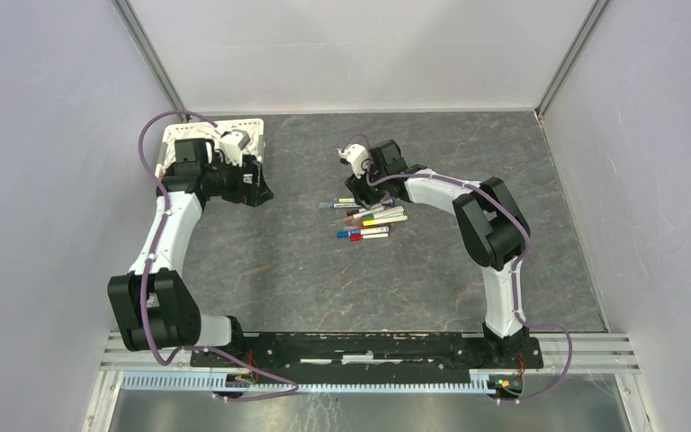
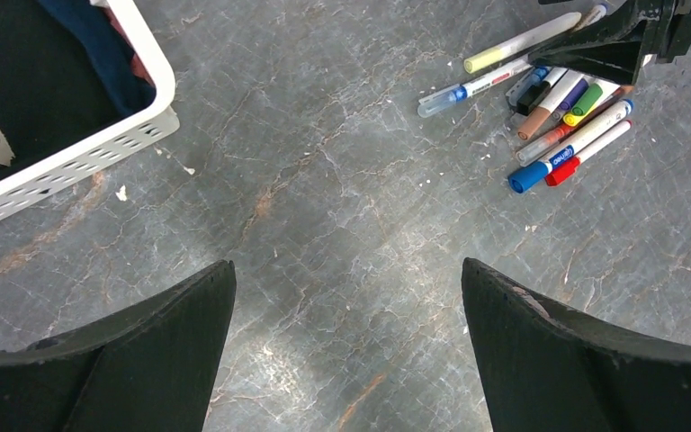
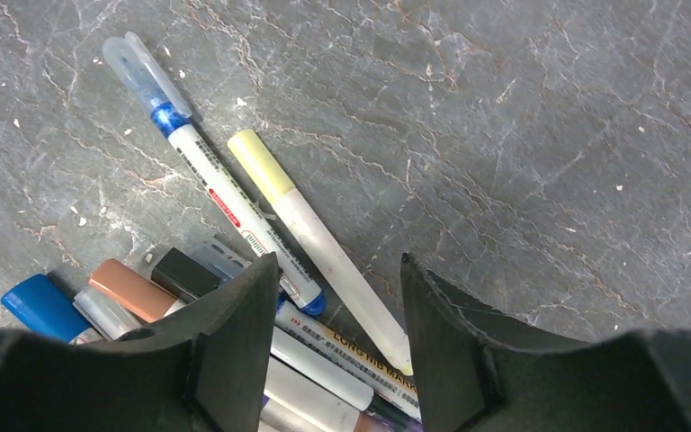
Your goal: Open the pen caps
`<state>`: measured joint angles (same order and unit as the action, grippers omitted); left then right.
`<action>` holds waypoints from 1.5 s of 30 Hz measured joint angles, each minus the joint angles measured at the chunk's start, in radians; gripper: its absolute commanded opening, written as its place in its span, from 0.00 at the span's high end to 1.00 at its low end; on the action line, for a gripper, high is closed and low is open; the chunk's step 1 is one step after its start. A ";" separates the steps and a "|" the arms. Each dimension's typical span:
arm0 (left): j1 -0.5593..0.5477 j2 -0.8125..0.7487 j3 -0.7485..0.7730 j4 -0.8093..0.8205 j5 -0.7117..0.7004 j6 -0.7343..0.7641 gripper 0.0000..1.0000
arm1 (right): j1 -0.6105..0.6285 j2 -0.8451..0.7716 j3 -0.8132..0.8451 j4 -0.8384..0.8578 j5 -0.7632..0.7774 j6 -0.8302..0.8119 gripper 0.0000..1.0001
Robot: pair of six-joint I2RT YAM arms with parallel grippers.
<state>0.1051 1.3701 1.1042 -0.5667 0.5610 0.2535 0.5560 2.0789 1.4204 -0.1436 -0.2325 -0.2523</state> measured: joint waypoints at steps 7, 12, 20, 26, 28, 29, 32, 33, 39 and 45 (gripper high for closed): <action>0.000 -0.006 0.000 -0.009 0.022 0.003 0.00 | 0.005 0.011 0.000 0.027 0.005 0.001 0.53; -0.001 -0.017 0.000 -0.018 0.033 0.007 0.00 | 0.005 0.034 0.000 0.037 0.034 -0.003 0.59; -0.001 -0.029 0.003 -0.039 0.052 0.029 0.00 | 0.010 0.033 -0.021 0.079 0.062 -0.008 0.74; -0.003 -0.045 0.003 -0.044 0.076 0.043 0.00 | 0.013 0.028 -0.037 0.113 0.082 -0.010 0.98; -0.006 -0.045 0.003 -0.054 0.085 0.054 0.00 | 0.011 0.028 -0.037 0.116 0.092 -0.010 1.00; -0.008 -0.045 0.002 -0.060 0.095 0.063 0.00 | 0.011 0.028 -0.035 0.117 0.100 -0.008 1.00; -0.014 -0.047 -0.005 -0.072 0.117 0.101 0.00 | 0.011 0.027 -0.035 0.120 0.115 -0.008 1.00; -0.018 -0.049 -0.012 -0.078 0.129 0.118 0.00 | 0.011 0.026 -0.035 0.119 0.122 -0.008 1.00; -0.045 -0.050 -0.034 -0.166 0.191 0.257 0.00 | 0.009 -0.055 -0.040 0.091 0.117 -0.006 1.00; -0.082 -0.051 -0.026 -0.314 0.257 0.485 0.00 | 0.005 -0.287 -0.119 0.105 -0.042 0.057 1.00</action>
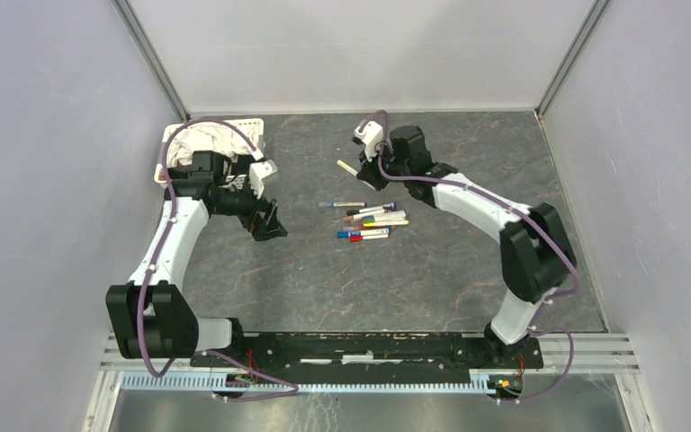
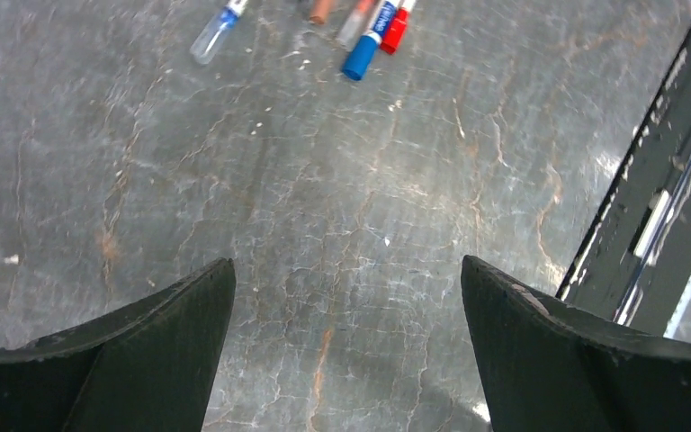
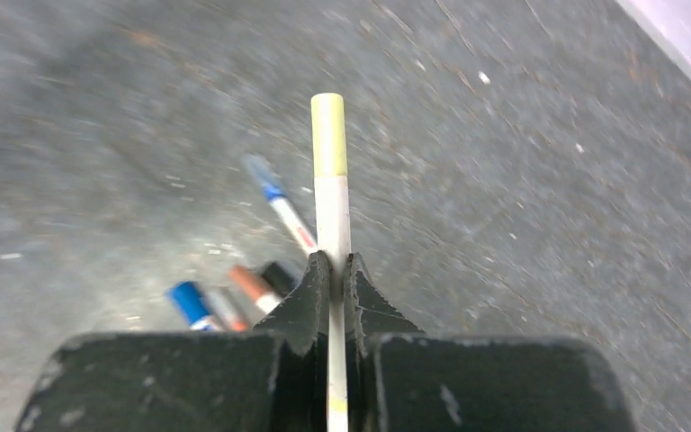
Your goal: Open the pen caps
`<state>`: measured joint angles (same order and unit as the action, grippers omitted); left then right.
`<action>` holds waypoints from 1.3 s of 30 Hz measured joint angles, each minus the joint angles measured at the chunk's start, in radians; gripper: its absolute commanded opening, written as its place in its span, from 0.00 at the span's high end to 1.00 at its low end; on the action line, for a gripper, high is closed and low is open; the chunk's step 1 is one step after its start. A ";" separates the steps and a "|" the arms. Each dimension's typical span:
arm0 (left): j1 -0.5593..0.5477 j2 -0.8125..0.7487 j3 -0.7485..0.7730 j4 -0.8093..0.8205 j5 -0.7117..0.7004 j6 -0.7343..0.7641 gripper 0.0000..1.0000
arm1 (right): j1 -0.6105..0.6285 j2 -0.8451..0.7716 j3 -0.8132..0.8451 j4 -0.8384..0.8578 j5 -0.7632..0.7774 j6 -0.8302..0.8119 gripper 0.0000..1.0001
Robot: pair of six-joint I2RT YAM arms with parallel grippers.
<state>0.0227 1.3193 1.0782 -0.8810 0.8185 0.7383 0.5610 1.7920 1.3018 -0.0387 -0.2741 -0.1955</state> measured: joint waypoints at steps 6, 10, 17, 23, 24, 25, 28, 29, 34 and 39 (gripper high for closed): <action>-0.081 -0.064 0.010 -0.073 0.019 0.159 0.00 | 0.019 -0.160 -0.113 0.049 -0.251 0.113 1.00; -0.154 -0.149 0.031 -0.100 0.017 0.251 0.00 | 0.081 -0.166 -0.143 0.019 -0.388 0.170 1.00; -0.203 -0.168 0.080 -0.166 -0.029 0.407 0.00 | 0.180 -0.161 -0.134 -0.064 -0.511 0.202 1.00; -0.271 -0.188 0.078 -0.236 -0.066 0.525 0.17 | 0.218 -0.142 -0.075 -0.118 -0.546 0.203 1.00; -0.277 -0.191 0.077 -0.240 -0.067 0.531 0.19 | 0.224 -0.142 -0.072 -0.119 -0.548 0.204 1.00; -0.286 -0.194 0.076 -0.245 -0.069 0.543 0.21 | 0.227 -0.139 -0.066 -0.126 -0.552 0.207 1.00; -0.305 -0.197 0.072 -0.252 -0.077 0.560 0.28 | 0.235 -0.125 -0.039 -0.144 -0.560 0.211 1.00; -0.309 -0.197 0.070 -0.253 -0.080 0.567 0.30 | 0.236 -0.118 -0.029 -0.148 -0.561 0.211 1.00; -0.324 -0.196 0.039 -0.256 -0.095 0.602 0.43 | 0.238 -0.101 -0.006 -0.160 -0.565 0.218 1.00; -0.338 -0.195 0.027 -0.250 -0.107 0.615 0.75 | 0.238 -0.091 0.003 -0.158 -0.582 0.235 1.00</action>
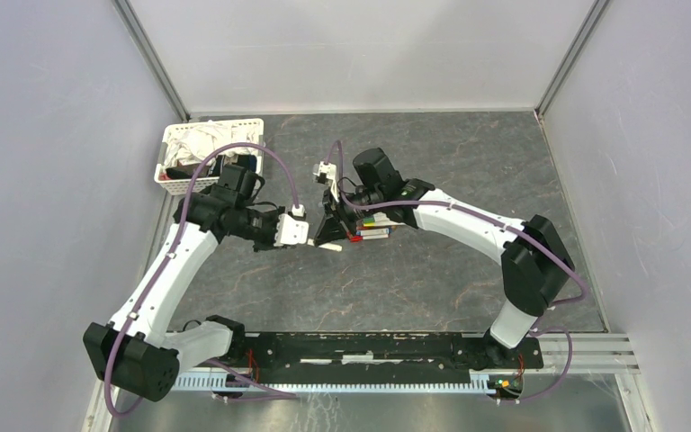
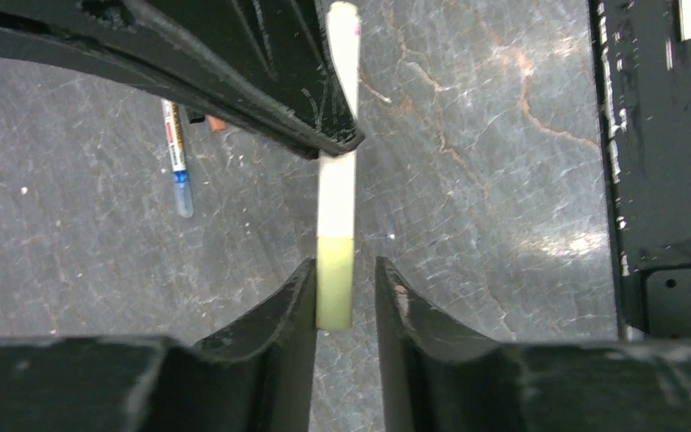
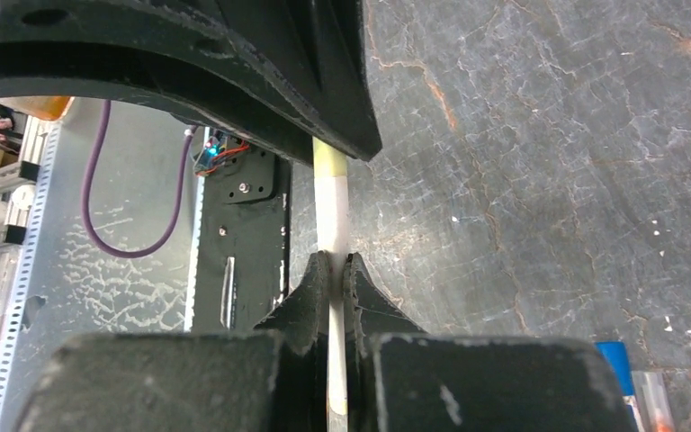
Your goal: Open the pen caps
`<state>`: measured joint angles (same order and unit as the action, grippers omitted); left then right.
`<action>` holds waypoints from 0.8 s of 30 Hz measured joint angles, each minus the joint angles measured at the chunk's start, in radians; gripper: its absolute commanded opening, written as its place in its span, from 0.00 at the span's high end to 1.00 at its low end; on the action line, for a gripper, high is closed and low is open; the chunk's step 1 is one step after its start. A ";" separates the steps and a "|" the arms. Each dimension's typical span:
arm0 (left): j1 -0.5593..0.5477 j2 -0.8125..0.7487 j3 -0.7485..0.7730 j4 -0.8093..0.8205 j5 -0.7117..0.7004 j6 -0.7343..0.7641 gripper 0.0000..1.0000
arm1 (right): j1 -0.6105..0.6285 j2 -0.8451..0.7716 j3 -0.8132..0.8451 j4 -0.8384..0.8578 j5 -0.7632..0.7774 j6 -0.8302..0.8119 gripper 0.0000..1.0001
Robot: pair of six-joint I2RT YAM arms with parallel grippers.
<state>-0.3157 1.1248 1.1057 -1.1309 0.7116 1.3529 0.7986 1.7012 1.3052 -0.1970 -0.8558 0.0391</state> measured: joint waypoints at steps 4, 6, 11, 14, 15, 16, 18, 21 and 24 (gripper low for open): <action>-0.003 0.000 -0.006 0.019 -0.003 0.000 0.95 | 0.002 0.002 0.000 0.002 -0.019 0.024 0.67; -0.003 0.000 -0.012 0.028 -0.002 -0.002 0.98 | 0.002 0.005 0.000 0.011 -0.027 0.045 0.56; -0.006 0.001 -0.017 0.050 -0.002 -0.025 0.98 | 0.006 0.009 -0.053 0.150 -0.066 0.119 0.48; -0.006 0.001 -0.017 0.058 -0.001 -0.045 0.98 | 0.010 0.011 -0.106 0.212 -0.090 0.165 0.51; -0.006 0.000 -0.017 0.059 0.001 -0.050 0.98 | 0.011 0.013 -0.114 0.225 -0.094 0.177 0.55; -0.006 0.000 -0.017 0.061 0.003 -0.059 0.98 | 0.011 0.016 -0.120 0.240 -0.099 0.188 0.60; -0.005 0.000 -0.017 0.058 0.008 -0.073 0.98 | 0.013 0.019 -0.124 0.265 -0.104 0.210 0.73; -0.006 -0.004 -0.016 0.051 0.026 -0.074 0.98 | 0.008 0.026 -0.124 0.292 -0.101 0.238 0.96; -0.005 -0.008 -0.016 0.043 0.023 -0.073 0.98 | 0.008 0.032 -0.124 0.296 -0.104 0.253 1.00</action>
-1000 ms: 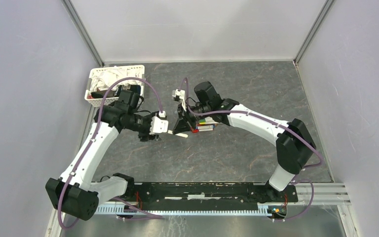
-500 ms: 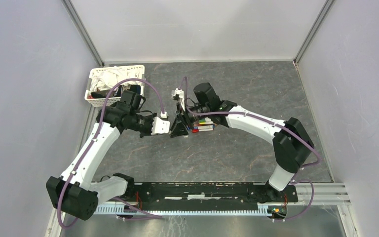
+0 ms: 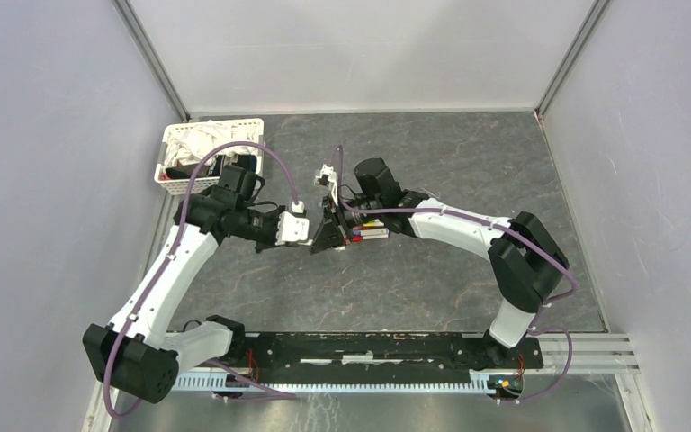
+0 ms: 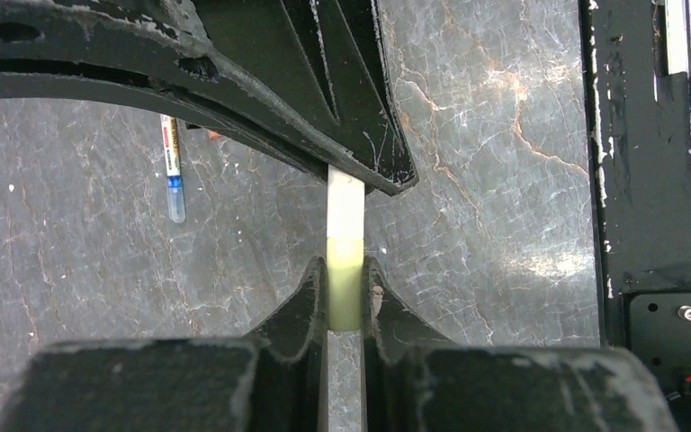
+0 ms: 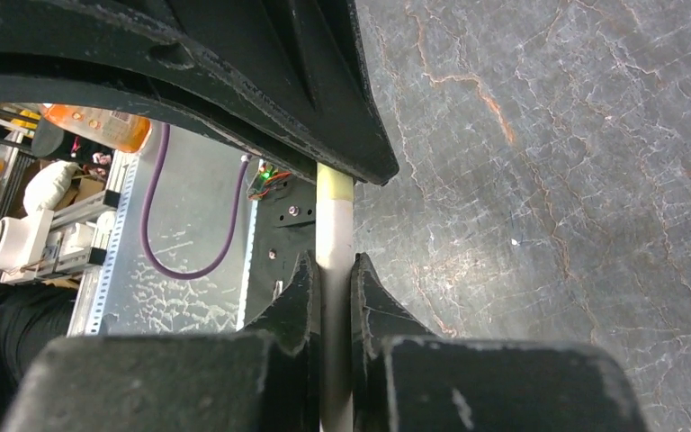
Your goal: Open the pen caps
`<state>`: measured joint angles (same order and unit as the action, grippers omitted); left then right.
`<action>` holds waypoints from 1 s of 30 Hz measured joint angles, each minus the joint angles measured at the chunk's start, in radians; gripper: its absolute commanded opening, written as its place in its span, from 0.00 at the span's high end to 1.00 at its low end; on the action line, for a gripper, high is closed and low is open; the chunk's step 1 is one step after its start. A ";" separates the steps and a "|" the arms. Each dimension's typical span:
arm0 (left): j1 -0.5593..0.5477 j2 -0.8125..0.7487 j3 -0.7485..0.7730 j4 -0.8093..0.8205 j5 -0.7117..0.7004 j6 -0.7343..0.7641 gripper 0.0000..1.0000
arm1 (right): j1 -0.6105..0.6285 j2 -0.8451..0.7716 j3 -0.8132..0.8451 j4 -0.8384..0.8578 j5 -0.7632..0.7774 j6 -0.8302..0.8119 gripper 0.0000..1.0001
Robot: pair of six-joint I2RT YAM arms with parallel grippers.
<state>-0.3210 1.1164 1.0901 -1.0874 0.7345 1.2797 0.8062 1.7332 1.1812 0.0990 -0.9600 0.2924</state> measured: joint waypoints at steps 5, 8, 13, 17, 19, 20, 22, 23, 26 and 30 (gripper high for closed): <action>-0.009 0.013 0.013 -0.026 -0.043 0.009 0.98 | 0.002 -0.005 0.005 -0.054 0.022 -0.066 1.00; -0.014 0.060 0.054 -0.045 -0.056 0.026 0.98 | 0.005 -0.048 -0.017 -0.076 0.093 -0.133 1.00; 0.094 0.108 0.131 -0.069 -0.130 0.081 0.98 | -0.020 -0.167 -0.119 -0.162 0.151 -0.217 1.00; 0.217 0.125 0.167 -0.047 -0.214 0.096 0.98 | -0.048 -0.215 -0.200 -0.286 0.159 -0.246 1.00; 0.231 0.120 0.155 -0.030 -0.227 0.095 0.98 | -0.059 -0.223 -0.220 -0.328 0.171 -0.263 1.00; 0.233 0.110 0.135 -0.011 -0.227 0.095 0.98 | -0.065 -0.230 -0.227 -0.346 0.180 -0.269 1.00; 0.234 0.080 0.076 0.026 -0.214 0.084 0.98 | -0.093 -0.252 -0.238 -0.364 0.213 -0.274 1.00; 0.235 0.058 0.031 0.048 -0.200 0.066 0.98 | -0.114 -0.267 -0.242 -0.366 0.238 -0.270 1.00; 0.227 0.011 -0.092 0.103 -0.172 -0.002 0.98 | -0.231 -0.338 -0.277 -0.336 0.397 -0.233 1.00; 0.200 0.013 -0.238 0.217 -0.168 -0.114 0.98 | -0.407 -0.422 -0.368 -0.274 0.705 -0.173 1.00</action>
<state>-0.1211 1.1290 0.8520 -0.8707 0.5663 1.1660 0.3996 1.3109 0.8131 -0.1749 -0.2546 0.1196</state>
